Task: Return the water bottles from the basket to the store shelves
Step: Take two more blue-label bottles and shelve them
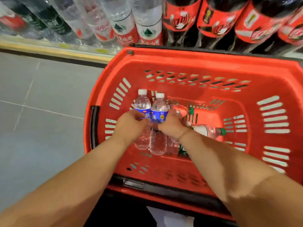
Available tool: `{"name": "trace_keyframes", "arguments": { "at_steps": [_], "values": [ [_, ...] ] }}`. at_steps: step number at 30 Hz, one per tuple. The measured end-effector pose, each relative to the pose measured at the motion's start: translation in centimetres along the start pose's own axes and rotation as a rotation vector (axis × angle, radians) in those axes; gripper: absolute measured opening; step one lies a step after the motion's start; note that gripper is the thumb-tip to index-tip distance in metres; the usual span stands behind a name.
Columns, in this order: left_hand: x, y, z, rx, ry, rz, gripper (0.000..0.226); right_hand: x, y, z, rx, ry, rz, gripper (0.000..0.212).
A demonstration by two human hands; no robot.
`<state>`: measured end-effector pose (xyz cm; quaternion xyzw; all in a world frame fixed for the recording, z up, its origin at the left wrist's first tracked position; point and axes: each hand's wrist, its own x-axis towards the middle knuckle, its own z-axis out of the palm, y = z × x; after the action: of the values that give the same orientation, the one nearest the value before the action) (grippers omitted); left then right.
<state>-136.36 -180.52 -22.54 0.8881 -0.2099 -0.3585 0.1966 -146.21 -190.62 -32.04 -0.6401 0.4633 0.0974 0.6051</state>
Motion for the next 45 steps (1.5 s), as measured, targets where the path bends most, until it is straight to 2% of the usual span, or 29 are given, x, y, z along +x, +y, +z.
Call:
{"name": "trace_keyframes", "arguments": {
  "at_steps": [2,6,8,11,16,19,21,25,28,31,35,39,42,45],
  "values": [
    [0.2,0.0,0.2,0.023,0.0,0.0,0.026,0.8,0.5,1.0,-0.089,0.09,0.07,0.069],
    [0.2,-0.2,0.3,0.025,0.009,-0.04,0.029,0.5,0.8,1.4,0.146,0.073,0.002,0.078],
    [0.3,-0.2,0.5,0.038,0.018,-0.047,0.032,-0.8,0.3,0.2,0.238,0.06,-0.047,0.069],
    [1.0,-0.2,1.1,0.03,0.048,-0.065,0.049,-2.9,-0.8,-2.8,0.326,0.022,-0.093,0.054],
    [2.5,-0.1,2.9,0.025,-0.022,-0.143,0.07,-6.6,-1.3,-6.5,0.484,0.012,-0.106,0.041],
    [3.4,-0.5,4.3,-0.002,-0.077,-0.184,0.1,-7.3,-0.1,-7.5,0.589,-0.043,-0.149,0.051],
    [4.0,-1.1,5.1,-0.035,-0.109,-0.211,0.111,-7.0,0.4,-7.4,0.588,-0.005,-0.146,0.051],
    [4.7,-2.0,5.5,-0.085,-0.061,-0.14,0.103,-6.2,0.3,-6.7,0.44,0.121,-0.032,0.079],
    [4.1,-1.5,4.6,-0.115,-0.051,-0.043,0.098,-6.6,-0.8,-7.0,0.389,0.111,-0.037,0.071],
    [1.4,0.7,2.3,-0.205,-0.043,0.015,0.097,-9.3,-3.6,-8.3,0.387,0.12,-0.031,0.057],
    [-5.0,5.6,-3.6,-0.555,-0.083,0.036,0.087,-15.5,-9.9,-10.4,0.387,0.096,-0.05,0.031],
    [-12.3,11.0,-12.5,-0.721,-0.129,0.208,0.071,-24.2,-17.8,-12.7,0.39,0.074,0.013,0.031],
    [-18.4,13.9,-20.0,-0.733,-0.143,0.116,0.079,-30.5,-24.2,-13.4,0.37,0.057,0.042,0.047],
    [-24.1,15.9,-27.1,-0.748,-0.162,0.073,0.079,-36.5,-30.4,-13.4,0.381,0.038,-0.005,0.033]
  ]
}}
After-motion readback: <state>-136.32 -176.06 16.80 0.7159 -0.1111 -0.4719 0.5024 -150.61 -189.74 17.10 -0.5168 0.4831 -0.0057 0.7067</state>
